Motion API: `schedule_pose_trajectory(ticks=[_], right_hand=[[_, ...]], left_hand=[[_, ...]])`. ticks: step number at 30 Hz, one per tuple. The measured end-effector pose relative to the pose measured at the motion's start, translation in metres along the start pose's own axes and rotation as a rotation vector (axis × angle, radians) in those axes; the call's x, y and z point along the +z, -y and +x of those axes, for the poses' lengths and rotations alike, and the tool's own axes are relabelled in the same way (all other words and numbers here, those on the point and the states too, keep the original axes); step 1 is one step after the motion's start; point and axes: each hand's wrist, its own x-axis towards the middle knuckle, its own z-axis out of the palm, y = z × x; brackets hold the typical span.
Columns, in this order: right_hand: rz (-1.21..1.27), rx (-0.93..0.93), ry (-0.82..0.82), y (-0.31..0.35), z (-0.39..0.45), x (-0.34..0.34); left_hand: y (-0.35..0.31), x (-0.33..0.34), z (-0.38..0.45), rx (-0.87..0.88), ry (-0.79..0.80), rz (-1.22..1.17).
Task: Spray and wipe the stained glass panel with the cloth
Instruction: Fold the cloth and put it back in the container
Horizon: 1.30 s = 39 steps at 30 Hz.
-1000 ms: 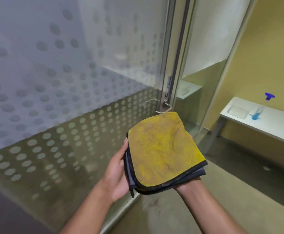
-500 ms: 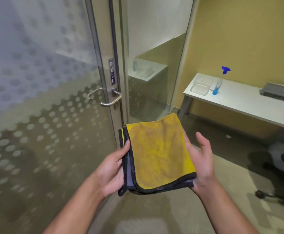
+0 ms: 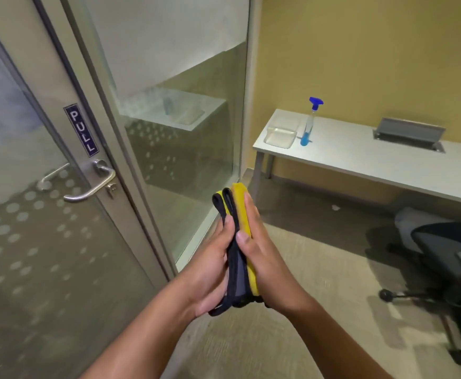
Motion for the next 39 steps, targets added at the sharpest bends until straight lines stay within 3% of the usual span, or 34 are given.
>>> schedule_pose_trajectory(ticks=[6,10,13,15,19,22,25,27,30,39], right_hand=[[0.074,0.047,-0.027,-0.033,0.036,-0.023],[0.194,0.188,-0.027,-0.047,0.086,-0.041],[0.166,0.228,-0.153,-0.05,0.137,-0.059],[0.229,0.24,-0.251,-0.047,0.171,-0.071],[0.334,0.411,-0.494,-0.072,0.236,-0.118],[0.375,0.487,-0.602,-0.095,0.276,-0.162],[0.589,0.513,-0.67,-0.106,0.308,-0.195],[0.75,0.519,-0.731,-0.117,0.325,-0.219],[0.777,0.52,-0.717,-0.143,0.351,-0.256],[0.614,0.571,-0.451,-0.208,0.445,-0.396]], left_hand=[[0.003,0.018,0.073,-0.005,-0.02,0.052],[0.004,0.026,0.133,0.055,-0.074,0.065],[-0.003,0.028,0.192,0.139,-0.119,0.289],[-0.008,0.027,0.222,0.188,-0.047,0.489],[-0.049,0.035,0.295,0.12,-0.019,0.561],[-0.078,0.011,0.344,0.203,0.019,0.725],[-0.091,-0.004,0.393,0.035,0.022,0.649],[-0.095,-0.013,0.426,-0.127,0.103,0.537],[-0.091,-0.02,0.476,-0.271,0.249,0.404],[-0.119,0.03,0.622,-0.087,-0.131,0.136]])
